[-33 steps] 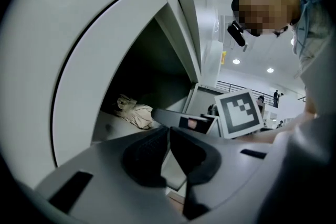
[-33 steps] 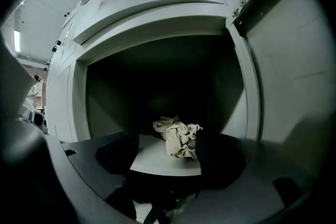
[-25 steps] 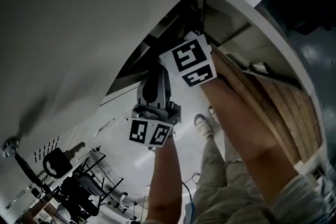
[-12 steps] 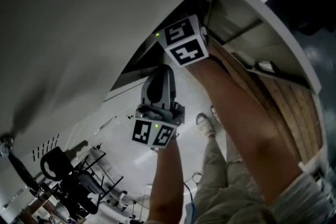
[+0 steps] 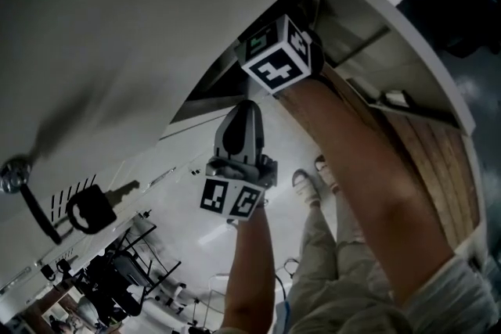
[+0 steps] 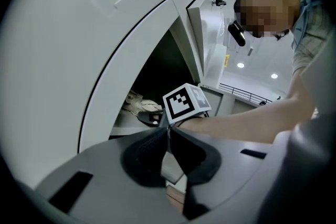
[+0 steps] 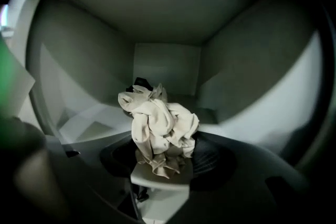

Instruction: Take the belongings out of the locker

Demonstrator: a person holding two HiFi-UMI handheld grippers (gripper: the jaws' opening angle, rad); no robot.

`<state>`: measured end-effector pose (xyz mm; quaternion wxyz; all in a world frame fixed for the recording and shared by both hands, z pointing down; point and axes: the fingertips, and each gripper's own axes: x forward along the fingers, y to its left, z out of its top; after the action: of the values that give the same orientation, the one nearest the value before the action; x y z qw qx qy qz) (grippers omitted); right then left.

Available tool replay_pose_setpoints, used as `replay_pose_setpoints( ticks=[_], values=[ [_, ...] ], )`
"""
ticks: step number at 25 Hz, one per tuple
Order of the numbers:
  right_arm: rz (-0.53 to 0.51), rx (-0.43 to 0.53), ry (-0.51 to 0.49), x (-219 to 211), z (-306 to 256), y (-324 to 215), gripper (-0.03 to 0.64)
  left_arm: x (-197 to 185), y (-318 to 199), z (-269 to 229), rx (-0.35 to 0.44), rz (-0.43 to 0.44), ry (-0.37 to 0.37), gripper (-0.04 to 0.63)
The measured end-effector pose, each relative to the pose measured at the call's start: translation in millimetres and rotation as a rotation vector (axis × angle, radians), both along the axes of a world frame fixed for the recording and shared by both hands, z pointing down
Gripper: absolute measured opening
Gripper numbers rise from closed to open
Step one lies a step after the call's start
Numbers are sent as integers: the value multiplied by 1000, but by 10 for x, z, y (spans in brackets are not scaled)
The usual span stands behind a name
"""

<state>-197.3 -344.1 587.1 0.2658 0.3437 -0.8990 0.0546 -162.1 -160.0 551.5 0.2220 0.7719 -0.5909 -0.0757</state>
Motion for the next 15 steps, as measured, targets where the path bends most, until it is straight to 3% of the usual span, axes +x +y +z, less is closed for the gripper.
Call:
replay_pose_setpoints(
  ticks=[7,15],
  values=[
    [45,50,-48,272,-6,465,256,36,139,60,-11,-46,49,5],
    [80,-54,-170,559,-27,901,241,176,212,18,-32,-35,47,5]
  ],
)
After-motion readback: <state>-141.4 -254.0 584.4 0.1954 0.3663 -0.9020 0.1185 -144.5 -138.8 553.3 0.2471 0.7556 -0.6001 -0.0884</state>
